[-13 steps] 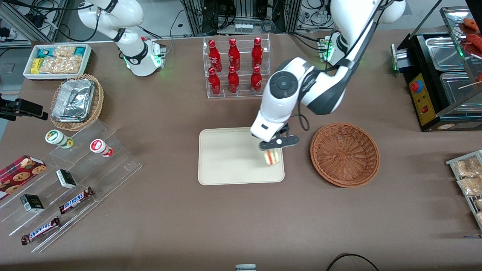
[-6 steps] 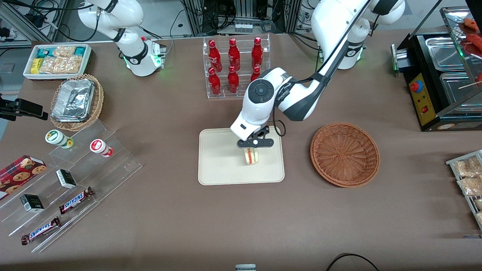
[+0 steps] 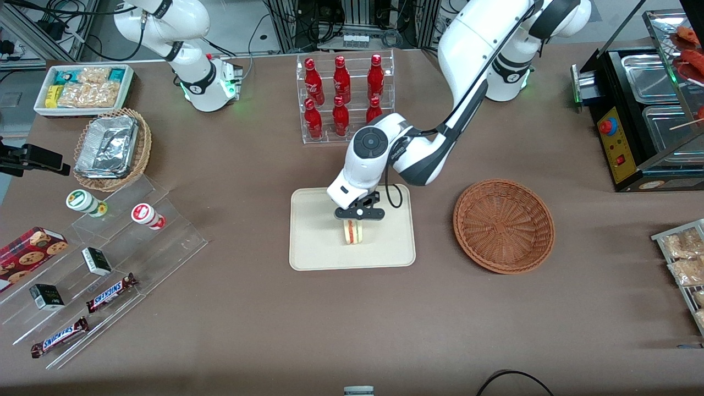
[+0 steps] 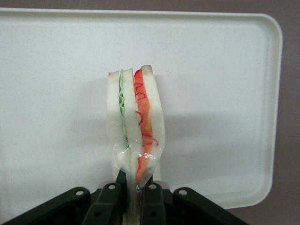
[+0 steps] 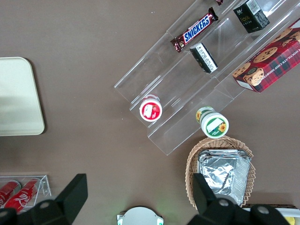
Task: Place sandwich from basket to tray
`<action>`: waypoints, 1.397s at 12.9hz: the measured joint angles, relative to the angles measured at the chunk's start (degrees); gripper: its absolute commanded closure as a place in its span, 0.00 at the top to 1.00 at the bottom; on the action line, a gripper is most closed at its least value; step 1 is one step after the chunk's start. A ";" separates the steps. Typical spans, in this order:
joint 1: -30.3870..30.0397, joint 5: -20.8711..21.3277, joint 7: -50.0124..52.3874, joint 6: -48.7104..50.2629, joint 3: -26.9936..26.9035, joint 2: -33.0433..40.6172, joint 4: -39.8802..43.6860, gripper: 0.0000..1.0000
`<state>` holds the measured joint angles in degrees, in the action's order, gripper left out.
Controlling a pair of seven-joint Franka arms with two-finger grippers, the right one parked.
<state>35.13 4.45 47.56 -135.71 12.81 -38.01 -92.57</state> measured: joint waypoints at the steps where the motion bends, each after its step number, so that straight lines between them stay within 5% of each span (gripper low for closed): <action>1: 0.04 0.48 0.00 0.00 0.01 -0.50 0.00 0.07; 2: 0.16 0.63 0.00 0.00 0.01 -0.92 0.01 0.69; 3: 0.28 0.70 0.00 -0.02 0.01 -1.24 0.04 1.00; 12: 0.12 0.96 0.02 0.20 -0.27 -0.14 2.35 1.00; 18: -6.58 0.95 0.29 14.40 -1.19 13.80 3.58 1.00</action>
<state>28.55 5.40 47.84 -121.31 11.62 -24.20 -88.98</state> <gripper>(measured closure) 0.000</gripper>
